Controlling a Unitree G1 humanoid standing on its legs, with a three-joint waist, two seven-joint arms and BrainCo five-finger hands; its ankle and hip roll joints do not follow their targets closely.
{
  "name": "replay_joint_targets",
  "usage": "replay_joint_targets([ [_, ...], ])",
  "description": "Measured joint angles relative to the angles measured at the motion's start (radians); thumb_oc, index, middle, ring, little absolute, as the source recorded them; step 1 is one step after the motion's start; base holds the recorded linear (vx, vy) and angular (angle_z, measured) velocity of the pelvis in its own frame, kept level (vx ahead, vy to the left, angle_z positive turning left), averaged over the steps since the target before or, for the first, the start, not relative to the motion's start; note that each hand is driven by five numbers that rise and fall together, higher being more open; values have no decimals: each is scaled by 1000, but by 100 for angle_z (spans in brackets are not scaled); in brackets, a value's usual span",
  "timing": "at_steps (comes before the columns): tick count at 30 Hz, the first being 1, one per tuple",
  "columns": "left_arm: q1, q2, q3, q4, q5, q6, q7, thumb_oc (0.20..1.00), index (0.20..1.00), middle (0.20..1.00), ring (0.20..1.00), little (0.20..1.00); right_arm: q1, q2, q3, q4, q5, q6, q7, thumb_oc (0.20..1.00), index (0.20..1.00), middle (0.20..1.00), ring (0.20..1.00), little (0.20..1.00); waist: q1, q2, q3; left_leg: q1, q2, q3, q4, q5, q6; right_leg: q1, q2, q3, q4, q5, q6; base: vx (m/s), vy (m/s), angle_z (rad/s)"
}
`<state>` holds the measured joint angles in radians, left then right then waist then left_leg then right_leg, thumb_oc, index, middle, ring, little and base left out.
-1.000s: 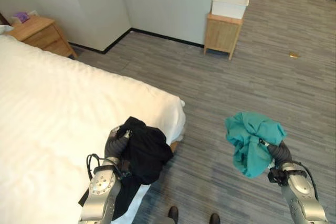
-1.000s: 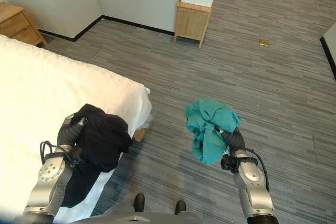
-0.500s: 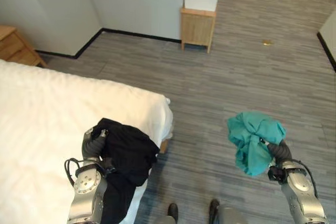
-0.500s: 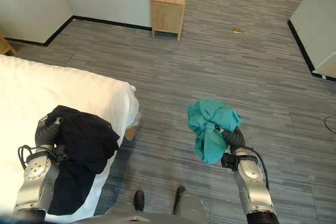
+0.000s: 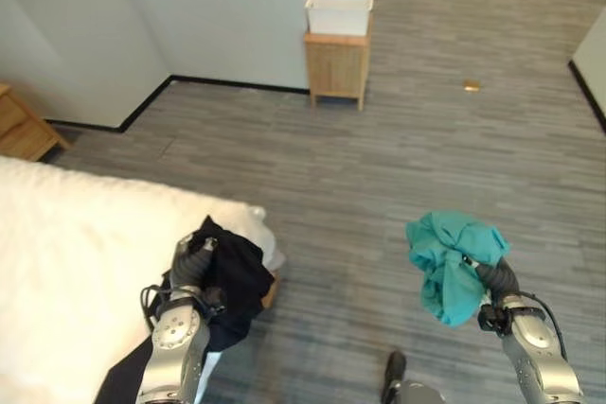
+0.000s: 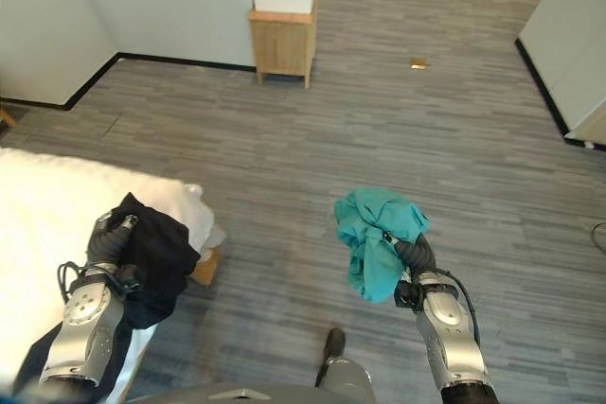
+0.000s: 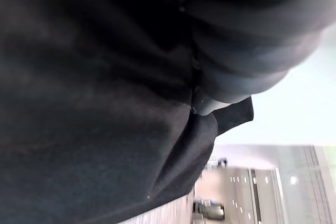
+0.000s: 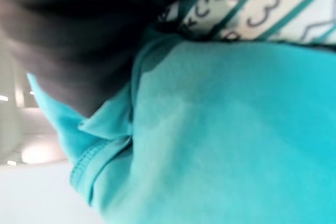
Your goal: Pick up bed clothes into laundry basket.
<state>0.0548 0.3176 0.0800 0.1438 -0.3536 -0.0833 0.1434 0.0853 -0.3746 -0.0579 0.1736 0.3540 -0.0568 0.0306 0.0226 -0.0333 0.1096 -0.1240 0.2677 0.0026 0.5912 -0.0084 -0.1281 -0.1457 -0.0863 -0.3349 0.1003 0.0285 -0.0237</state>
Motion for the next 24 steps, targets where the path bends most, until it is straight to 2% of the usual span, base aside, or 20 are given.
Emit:
replay_joint_targets([
  [1,-4,-5,-4,-1,0,-3,-1,200,200,200,200,200,7,0,-6,0,0,3,-3,200,200,200,200,200,12,-18,5,-70,2,-14,118,48,-3,23,9,8,-1,-12,-5,236,-222,-22],
  [3,7,1,-8,-5,-1,0,-5,200,200,200,200,200,13,-12,1,-11,1,-3,-7,200,200,200,200,200,8,-39,12,-158,-63,-62,240,57,4,64,30,16,-21,-34,-30,360,-190,-26],
  [4,-2,10,-20,-10,-23,-1,-8,200,200,200,200,200,38,-19,4,-8,1,1,-13,200,200,200,200,200,16,-66,25,-269,-134,-31,254,49,4,104,37,37,-42,-78,-44,367,-159,-35],
  [5,-16,2,-17,-12,-28,-1,-10,200,200,200,200,200,38,-20,-7,-7,1,10,-21,200,200,200,200,200,36,-88,44,-295,-150,26,184,52,10,118,37,48,-55,-64,-38,436,-41,-62],
  [6,-11,3,-15,-12,-29,0,-10,200,200,200,200,200,30,-21,-6,-5,1,12,-23,200,200,200,200,200,44,-87,57,-302,-152,45,123,58,17,143,52,57,-73,-46,-42,477,16,-65],
  [7,-2,8,-14,-10,-35,0,-11,200,200,200,200,200,28,-18,7,-4,2,12,-26,200,200,200,200,200,52,-72,54,-326,-153,46,82,60,16,178,72,66,-105,-71,-16,686,55,-42],
  [8,-4,14,-14,-6,-35,-1,-17,200,200,200,200,200,35,-8,10,-1,7,10,-27,200,200,200,200,200,46,-62,60,-325,-151,61,-26,59,17,224,94,67,-144,-90,4,568,116,-28],
  [9,-4,11,-10,-5,-35,-2,-17,200,200,200,200,200,38,4,13,1,8,10,-29,200,200,200,200,200,58,-56,59,-300,-160,75,-205,63,22,241,104,70,-150,-108,19,420,81,-26],
  [10,-4,11,-11,-4,-35,-2,-20,200,200,200,200,200,37,1,22,1,7,9,-29,200,200,200,200,200,67,-39,58,-292,-165,72,-326,64,24,252,119,72,-150,-119,21,625,88,-34],
  [11,-8,6,-10,18,-35,-2,-23,200,200,200,200,200,37,-8,30,2,7,9,-25,200,200,200,200,200,68,0,60,-276,-193,23,-530,76,31,289,145,70,-158,-118,-5,631,56,-24],
  [13,13,-8,7,38,-35,-1,-22,200,200,200,200,200,47,-18,45,0,-1,10,-22,200,200,200,200,200,70,22,53,-268,-241,27,-605,80,43,359,151,69,-195,-149,13,685,99,-7],
  [16,36,-26,24,38,-34,0,-20,200,200,200,200,200,49,-28,49,-5,-1,16,-19,200,200,200,200,200,88,29,41,-231,-276,162,-530,109,91,459,128,91,-196,-223,58,575,124,-19],
  [17,42,-36,27,39,-34,0,-19,200,200,200,200,200,50,-27,52,-4,-1,22,-17,200,200,200,200,200,94,33,32,-198,-278,172,-519,148,159,493,124,107,-181,-236,77,508,158,-24],
  [18,45,-37,27,39,-33,1,-20,200,200,200,200,200,47,-22,66,-2,-2,26,-17,200,200,200,200,200,101,28,22,-174,-284,173,-498,177,203,510,110,119,-152,-243,88,448,221,-18],
  [19,54,-31,26,29,-19,5,-21,200,200,200,200,200,47,-12,107,-4,-2,35,1,200,200,200,200,200,102,-3,-3,-130,-311,172,-492,129,246,459,67,123,26,-246,91,430,302,-7],
  [20,51,-30,27,26,-16,6,-22,200,200,200,200,200,44,-3,118,-16,-2,34,9,200,200,200,200,200,109,-6,-6,-89,-307,168,-516,131,257,370,34,121,259,-255,87,427,385,-9],
  [21,52,-26,26,23,-16,6,-21,200,200,200,200,200,47,7,117,-28,-2,32,16,200,200,200,200,200,121,-17,-13,-58,-318,162,-535,123,256,306,-5,120,408,-248,79,456,404,-1],
  [22,50,-18,35,16,-17,6,-23,200,200,200,200,200,48,27,117,-60,-2,29,23,200,200,200,200,200,116,-25,-18,-22,-358,143,-527,55,296,211,-73,135,606,-133,90,479,363,0],
  [23,44,-12,49,19,-18,6,-22,200,200,200,200,200,24,33,124,-71,-3,28,24,200,200,200,200,200,116,-38,-12,-3,-382,138,-520,27,312,106,-143,162,826,59,137,514,258,23],
  [24,31,-9,47,30,-20,11,-15,200,200,200,200,200,6,40,124,-74,-3,28,24,200,200,200,200,200,93,-26,-3,32,-395,118,-525,9,330,28,-182,161,965,65,140,359,130,31],
])
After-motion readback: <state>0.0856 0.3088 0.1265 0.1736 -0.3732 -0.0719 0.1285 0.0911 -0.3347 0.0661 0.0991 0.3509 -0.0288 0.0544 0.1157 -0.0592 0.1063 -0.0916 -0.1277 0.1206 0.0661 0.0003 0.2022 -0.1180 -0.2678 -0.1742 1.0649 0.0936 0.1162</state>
